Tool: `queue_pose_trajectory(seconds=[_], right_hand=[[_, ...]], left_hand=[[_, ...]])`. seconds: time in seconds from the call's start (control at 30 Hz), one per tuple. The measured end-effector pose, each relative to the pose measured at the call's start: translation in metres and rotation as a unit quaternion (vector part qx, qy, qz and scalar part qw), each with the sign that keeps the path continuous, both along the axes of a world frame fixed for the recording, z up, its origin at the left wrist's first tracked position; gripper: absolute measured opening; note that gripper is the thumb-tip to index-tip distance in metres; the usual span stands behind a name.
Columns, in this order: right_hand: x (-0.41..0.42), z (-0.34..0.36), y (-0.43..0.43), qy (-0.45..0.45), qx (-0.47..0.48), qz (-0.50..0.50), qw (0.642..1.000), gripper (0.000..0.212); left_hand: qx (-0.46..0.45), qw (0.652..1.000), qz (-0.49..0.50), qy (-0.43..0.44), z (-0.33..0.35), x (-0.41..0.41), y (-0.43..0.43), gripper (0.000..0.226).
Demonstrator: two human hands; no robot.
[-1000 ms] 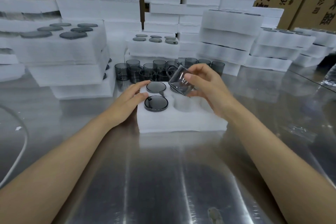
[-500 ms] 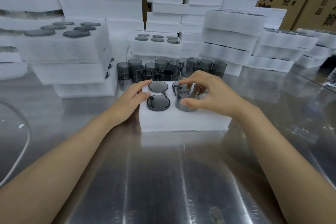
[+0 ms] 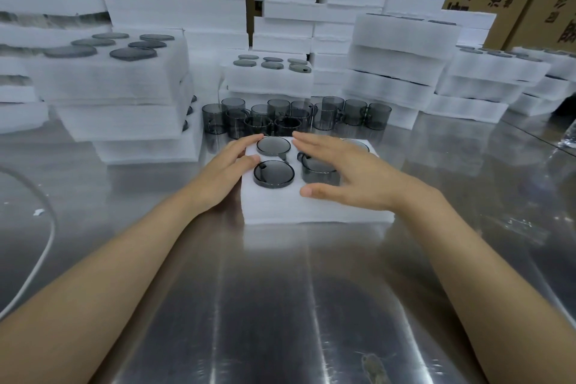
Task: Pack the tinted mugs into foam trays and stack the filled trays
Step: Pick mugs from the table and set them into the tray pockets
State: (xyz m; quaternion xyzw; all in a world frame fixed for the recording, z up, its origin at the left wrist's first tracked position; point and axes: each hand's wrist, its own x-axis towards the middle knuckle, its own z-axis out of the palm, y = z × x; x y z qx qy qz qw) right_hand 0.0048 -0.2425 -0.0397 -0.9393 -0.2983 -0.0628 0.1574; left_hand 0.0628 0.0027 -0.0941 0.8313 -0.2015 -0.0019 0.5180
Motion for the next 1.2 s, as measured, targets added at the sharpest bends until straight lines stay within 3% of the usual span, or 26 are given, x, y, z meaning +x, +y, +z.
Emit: queue_pose_trajectory(seconds=[0.2, 0.33, 0.4, 0.5, 0.6, 0.63, 0.67, 0.77, 0.97, 1.07, 1.2], right_hand=[[0.001, -0.006, -0.001, 0.078, -0.154, -0.036, 0.984, 0.107], [-0.002, -0.006, 0.001, 0.065, -0.166, -0.04, 0.983, 0.109], [-0.002, -0.005, -0.003, 0.097, -0.097, -0.028, 0.99, 0.103], [0.01, -0.001, -0.026, 0.105, 0.14, -0.075, 0.982, 0.07], [0.029, -0.013, -0.057, -0.042, 0.381, -0.208, 0.9, 0.019], [0.034, -0.021, -0.066, -0.087, 0.408, -0.252, 0.874, 0.017], [0.04, -0.029, -0.074, -0.106, 0.396, -0.29, 0.865, 0.018], [0.061, -0.053, -0.096, -0.085, 0.261, -0.351, 0.895, 0.024], [0.11, -0.053, -0.111, -0.132, 0.08, -0.376, 0.914, 0.044], [0.134, -0.053, -0.117, -0.096, 0.026, -0.384, 0.918, 0.059], [0.157, -0.05, -0.126, -0.113, -0.025, -0.384, 0.916, 0.065]], left_hand=[[-0.003, 1.0, -0.001, 0.003, 0.0, -0.001, 0.0, 0.053], [-0.004, 1.0, -0.001, 0.004, 0.001, -0.002, -0.002, 0.055], [-0.007, 1.0, -0.002, 0.004, 0.001, -0.002, -0.001, 0.054], [-0.004, 1.0, -0.003, -0.002, -0.001, 0.0, 0.0, 0.047], [-0.002, 1.0, 0.002, -0.002, -0.002, 0.001, -0.001, 0.051], [-0.002, 1.0, 0.003, -0.001, -0.002, 0.001, -0.001, 0.051], [-0.004, 1.0, 0.003, -0.001, -0.002, 0.001, -0.001, 0.05], [-0.008, 1.0, -0.002, -0.003, -0.002, 0.002, -0.002, 0.044], [-0.01, 1.0, 0.004, -0.004, -0.004, 0.004, -0.001, 0.049], [-0.013, 1.0, 0.007, -0.013, -0.004, 0.004, -0.002, 0.05], [-0.011, 0.999, 0.003, -0.033, -0.004, 0.004, -0.002, 0.049]])
